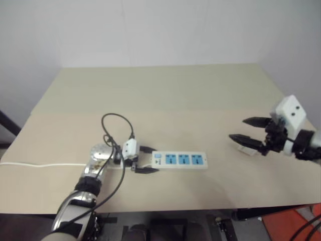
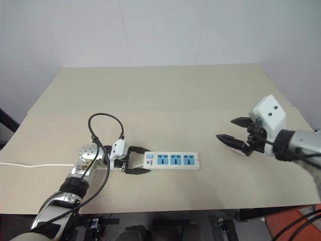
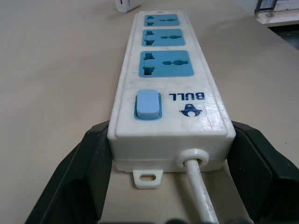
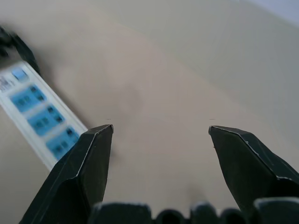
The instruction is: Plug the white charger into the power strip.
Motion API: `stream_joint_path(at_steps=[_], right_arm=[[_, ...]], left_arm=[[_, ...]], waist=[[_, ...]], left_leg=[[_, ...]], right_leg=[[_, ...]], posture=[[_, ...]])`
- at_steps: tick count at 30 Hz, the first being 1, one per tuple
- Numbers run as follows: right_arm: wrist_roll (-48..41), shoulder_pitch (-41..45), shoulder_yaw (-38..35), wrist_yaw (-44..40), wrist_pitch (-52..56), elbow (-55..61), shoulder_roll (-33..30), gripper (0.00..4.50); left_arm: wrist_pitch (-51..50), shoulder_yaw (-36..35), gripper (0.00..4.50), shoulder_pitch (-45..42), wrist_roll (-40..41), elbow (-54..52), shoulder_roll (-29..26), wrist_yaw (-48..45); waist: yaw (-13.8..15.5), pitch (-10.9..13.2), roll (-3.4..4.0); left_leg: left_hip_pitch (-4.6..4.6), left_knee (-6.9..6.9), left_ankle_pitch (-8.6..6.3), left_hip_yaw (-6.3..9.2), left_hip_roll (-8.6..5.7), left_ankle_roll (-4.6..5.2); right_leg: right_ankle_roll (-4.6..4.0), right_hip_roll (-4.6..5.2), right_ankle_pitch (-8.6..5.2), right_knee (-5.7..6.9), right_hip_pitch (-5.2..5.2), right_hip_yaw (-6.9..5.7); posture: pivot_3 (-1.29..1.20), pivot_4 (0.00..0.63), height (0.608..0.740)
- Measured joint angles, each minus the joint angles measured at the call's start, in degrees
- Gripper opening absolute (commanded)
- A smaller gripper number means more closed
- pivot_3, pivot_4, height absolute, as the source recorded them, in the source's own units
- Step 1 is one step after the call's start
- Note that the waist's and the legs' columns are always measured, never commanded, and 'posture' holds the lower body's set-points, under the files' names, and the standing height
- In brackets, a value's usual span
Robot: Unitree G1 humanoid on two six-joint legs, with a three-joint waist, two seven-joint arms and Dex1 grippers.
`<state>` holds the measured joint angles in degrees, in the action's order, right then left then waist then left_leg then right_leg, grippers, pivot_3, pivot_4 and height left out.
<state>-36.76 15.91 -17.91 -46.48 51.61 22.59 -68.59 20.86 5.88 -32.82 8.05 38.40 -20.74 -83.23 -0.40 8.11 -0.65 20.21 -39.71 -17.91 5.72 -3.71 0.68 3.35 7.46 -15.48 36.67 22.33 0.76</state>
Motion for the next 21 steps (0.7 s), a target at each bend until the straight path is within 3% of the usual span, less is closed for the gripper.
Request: stream_joint_path(at_steps=[5, 9, 13, 21], right_arm=[[4.2, 11.0, 12.5, -6.4, 1.9, -9.0, -7.3, 3.93], [11.5, 22.1, 24.9, -14.3, 0.7, -16.6, -8.1, 3.93], [18.8, 32.6, 34.1, -21.4, -1.5, -26.2, -3.7, 3.93], [30.0, 38.2, 44.0, -31.1, -7.7, -38.6, 2.6, 3.93]], left_arm=[[-0.2, 0.5, 3.27, -0.2, 0.1, 0.4, 0.0, 0.8], [-1.4, 0.6, 3.27, -0.1, 0.4, 0.3, 0.4, 2.2], [-2.5, 0.6, 3.27, 0.2, 0.7, -0.1, 1.2, 3.6], [-3.7, 0.9, 3.27, 1.2, 1.2, -1.8, 1.1, 4.3]], waist=[[-0.1, 0.0, 0.04], [-0.2, 0.0, 0.08], [-0.3, 0.0, 0.08], [-0.1, -0.1, 0.1]], left_leg=[[-0.01, -0.01, -0.16, 0.0, 0.03, 0.29], [0.01, 0.0, -0.16, -0.01, 0.03, 0.27], [0.03, -0.01, 0.02, -0.02, 0.01, -0.05], [0.12, 0.01, 0.07, -0.01, -0.03, -0.14]], right_leg=[[0.0, 0.01, 0.0, -0.05, 0.01, 0.0], [0.01, 0.01, 0.0, -0.08, 0.06, 0.0], [0.02, 0.01, 0.0, -0.09, 0.09, 0.01], [0.02, 0.03, 0.0, 0.02, 0.23, 0.04]], posture=[[0.0, 0.15, 0.74], [0.0, 0.15, 0.74], [0.0, 0.15, 0.74], [0.0, 0.15, 0.74]])
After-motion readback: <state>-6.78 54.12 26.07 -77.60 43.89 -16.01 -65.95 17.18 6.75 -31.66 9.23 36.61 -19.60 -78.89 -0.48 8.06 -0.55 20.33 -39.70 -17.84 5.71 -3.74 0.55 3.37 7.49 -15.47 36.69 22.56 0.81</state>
